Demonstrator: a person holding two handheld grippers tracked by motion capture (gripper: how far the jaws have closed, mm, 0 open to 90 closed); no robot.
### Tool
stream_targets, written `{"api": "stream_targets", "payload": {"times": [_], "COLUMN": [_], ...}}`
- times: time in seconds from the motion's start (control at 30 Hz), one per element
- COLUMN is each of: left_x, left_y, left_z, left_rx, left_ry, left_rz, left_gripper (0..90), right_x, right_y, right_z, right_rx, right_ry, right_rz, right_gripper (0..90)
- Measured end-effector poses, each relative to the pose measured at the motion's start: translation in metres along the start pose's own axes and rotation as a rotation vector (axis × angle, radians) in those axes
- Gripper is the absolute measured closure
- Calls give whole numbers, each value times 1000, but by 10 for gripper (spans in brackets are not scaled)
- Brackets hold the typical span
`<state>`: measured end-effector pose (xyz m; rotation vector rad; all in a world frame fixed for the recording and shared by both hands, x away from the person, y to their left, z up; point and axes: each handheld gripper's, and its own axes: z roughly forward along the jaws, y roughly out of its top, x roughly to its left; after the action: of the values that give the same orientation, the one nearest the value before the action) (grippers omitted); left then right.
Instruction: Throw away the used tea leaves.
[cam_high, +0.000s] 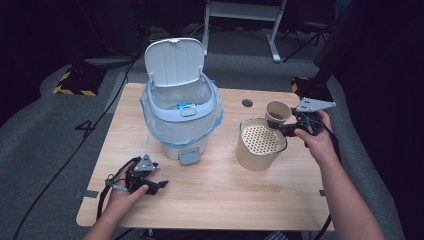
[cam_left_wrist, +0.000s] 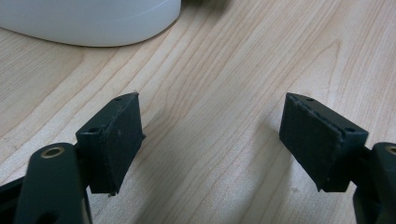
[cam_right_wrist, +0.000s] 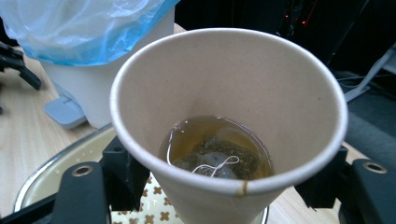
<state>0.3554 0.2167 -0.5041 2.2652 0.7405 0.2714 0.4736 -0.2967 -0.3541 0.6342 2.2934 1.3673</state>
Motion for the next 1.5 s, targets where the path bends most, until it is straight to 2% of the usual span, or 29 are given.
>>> {"api": "stream_targets", "payload": {"times": [0.1, 0.2, 0.23, 0.27, 0.3, 0.37, 0.43, 0.47, 0.5, 0.53, 0.57, 0.6, 0.7, 0.77, 0.8, 0.83, 0.87, 0.9, 1.03, 1.07, 1.13, 1.2, 1.23, 1.27, 1.4, 1.47, 1.5], "left_x": [0, 0, 0, 0, 0, 0, 0, 0, 0, 0, 0, 0, 0, 0, 0, 0, 0, 0, 0, 0, 0, 0, 0, 0, 0, 0, 0], "left_y": [0, 0, 0, 0, 0, 0, 0, 0, 0, 0, 0, 0, 0, 0, 0, 0, 0, 0, 0, 0, 0, 0, 0, 0, 0, 0, 0], "left_z": [0, 0, 0, 0, 0, 0, 0, 0, 0, 0, 0, 0, 0, 0, 0, 0, 0, 0, 0, 0, 0, 0, 0, 0, 0, 0, 0], "left_rx": [0, 0, 0, 0, 0, 0, 0, 0, 0, 0, 0, 0, 0, 0, 0, 0, 0, 0, 0, 0, 0, 0, 0, 0, 0, 0, 0], "left_ry": [0, 0, 0, 0, 0, 0, 0, 0, 0, 0, 0, 0, 0, 0, 0, 0, 0, 0, 0, 0, 0, 0, 0, 0, 0, 0, 0], "left_rz": [0, 0, 0, 0, 0, -1, 0, 0, 1, 1, 0, 0, 0, 0, 0, 0, 0, 0, 0, 0, 0, 0, 0, 0, 0, 0, 0], "left_gripper": [217, 217, 217, 217, 217, 217, 217, 217, 217, 217, 217, 217, 217, 217, 217, 217, 217, 217, 217, 217, 217, 217, 217, 217, 217, 217, 217], "right_x": [3, 7, 10, 10, 11, 18, 25, 29, 34, 34, 39, 39, 45, 49, 51, 53, 57, 59, 70, 73, 77, 80, 83, 83, 87, 89, 89], "right_y": [1, 2, 3, 3, 4, 8, 11, 12, 13, 13, 13, 13, 12, 12, 11, 10, 9, 7, -1, -3, -5, -6, -8, -8, -11, -12, -12], "right_z": [-1, -2, -3, -3, -3, -4, -4, -4, -4, -4, -2, -2, 0, 2, 4, 5, 7, 9, 15, 16, 17, 18, 19, 19, 21, 22, 23], "right_rx": [14, 39, 65, 65, 78, 116, 150, 173, 214, 214, 273, 273, 353, 395, 424, 443, 480, 506, 585, 600, 634, 660, 683, 683, 711, 727, 725], "right_ry": [-26, -70, -97, -97, -113, -164, -205, -234, -275, -275, -327, -327, -394, -433, -459, -476, -505, -522, -608, -637, -678, -725, -775, -775, -811, -825, -823], "right_rz": [-52, -139, -203, -203, -241, -348, -428, -482, -562, -562, -657, -657, -806, -887, -955, -1002, -1086, -1128, -1385, -1471, -1570, -1696, -1791, -1791, -1948, -2014, -2026], "right_gripper": [309, 309, 310, 310, 310, 311, 312, 313, 313, 313, 313, 313, 314, 314, 314, 314, 315, 315, 318, 319, 320, 321, 321, 321, 321, 320, 320]}}
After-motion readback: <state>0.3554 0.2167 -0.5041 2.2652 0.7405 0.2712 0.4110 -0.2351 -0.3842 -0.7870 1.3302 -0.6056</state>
